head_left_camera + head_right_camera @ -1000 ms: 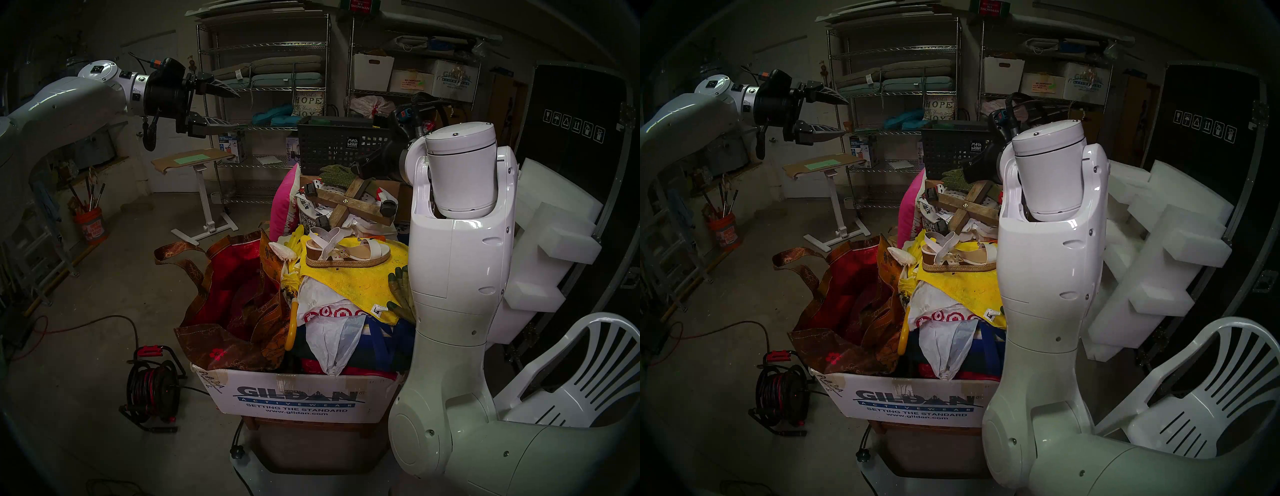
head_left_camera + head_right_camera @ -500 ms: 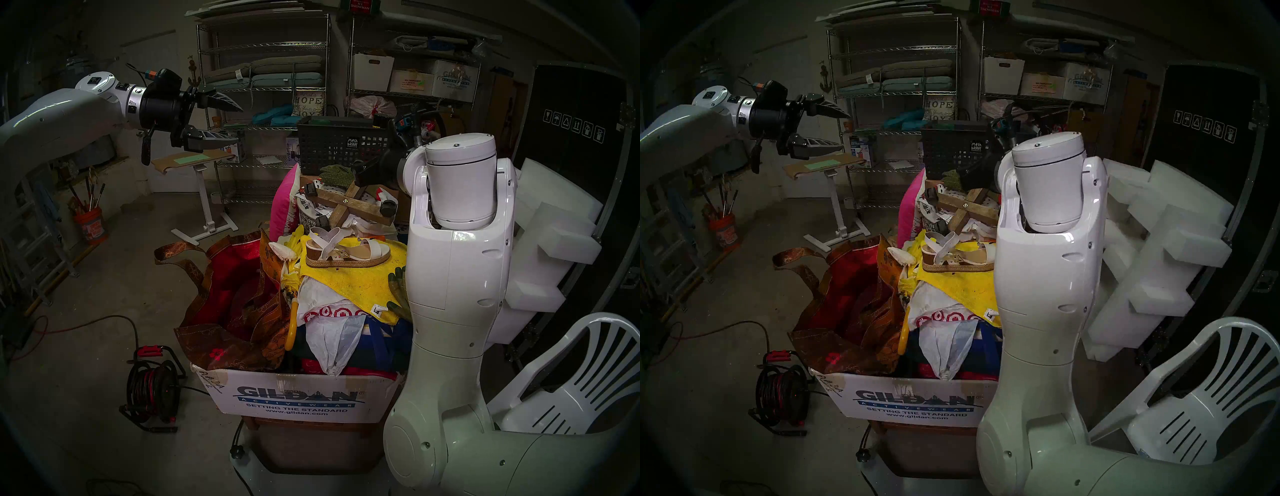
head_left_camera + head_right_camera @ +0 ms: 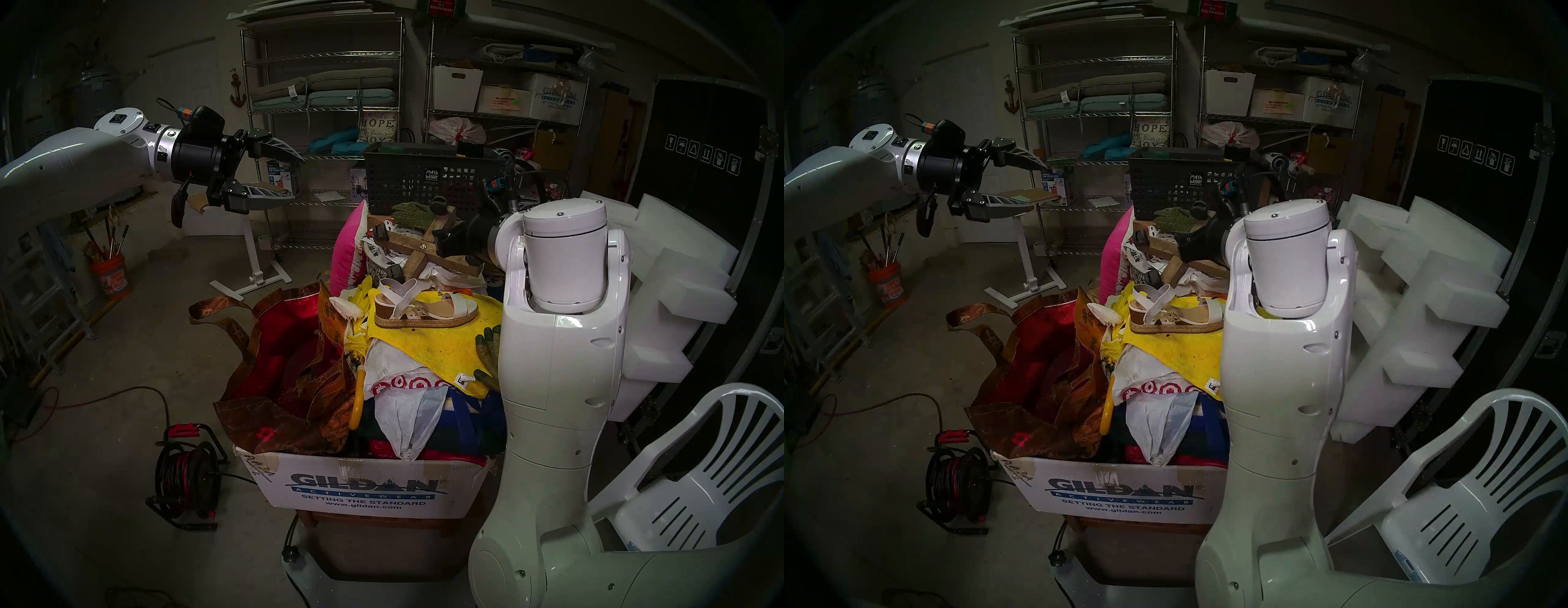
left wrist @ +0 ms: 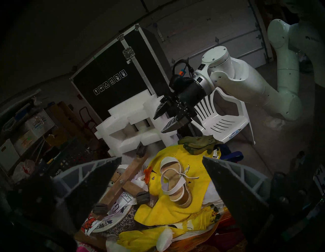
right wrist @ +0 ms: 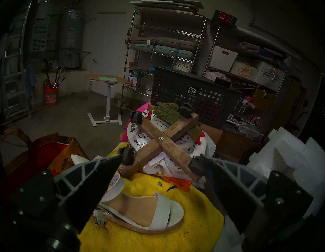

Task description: Unbuckle a shoe

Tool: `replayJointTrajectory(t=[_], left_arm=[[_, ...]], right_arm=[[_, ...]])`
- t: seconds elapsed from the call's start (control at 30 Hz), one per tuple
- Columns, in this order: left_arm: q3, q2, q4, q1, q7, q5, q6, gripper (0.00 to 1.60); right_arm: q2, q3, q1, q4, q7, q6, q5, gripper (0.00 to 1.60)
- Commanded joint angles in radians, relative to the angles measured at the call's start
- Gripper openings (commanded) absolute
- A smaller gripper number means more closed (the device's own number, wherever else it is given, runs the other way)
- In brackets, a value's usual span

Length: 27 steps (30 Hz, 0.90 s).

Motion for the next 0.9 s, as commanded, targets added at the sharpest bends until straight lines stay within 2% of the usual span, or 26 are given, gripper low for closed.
replayJointTrajectory(t=[0.0, 0.27, 0.87], left_arm=[[0.009, 0.046, -0.050, -0.012, -0.047, 0.008, 0.002, 1.60], [0.034, 0.081, -0.101, -0.008, -0.041, 0.020, 0.008, 1.60], [0.089, 0.113, -0.212, 0.009, -0.029, 0.070, 0.011, 1.60]], right_arm=[[0.032, 0.002, -0.045, -0.052, 0.060, -0.002, 0.009, 1.60], [0.059, -0.012, -0.085, -0.098, 0.068, -0.002, 0.027, 1.60], [0.131, -0.108, -0.193, -0.205, 0.071, -0.002, 0.098, 1.60]])
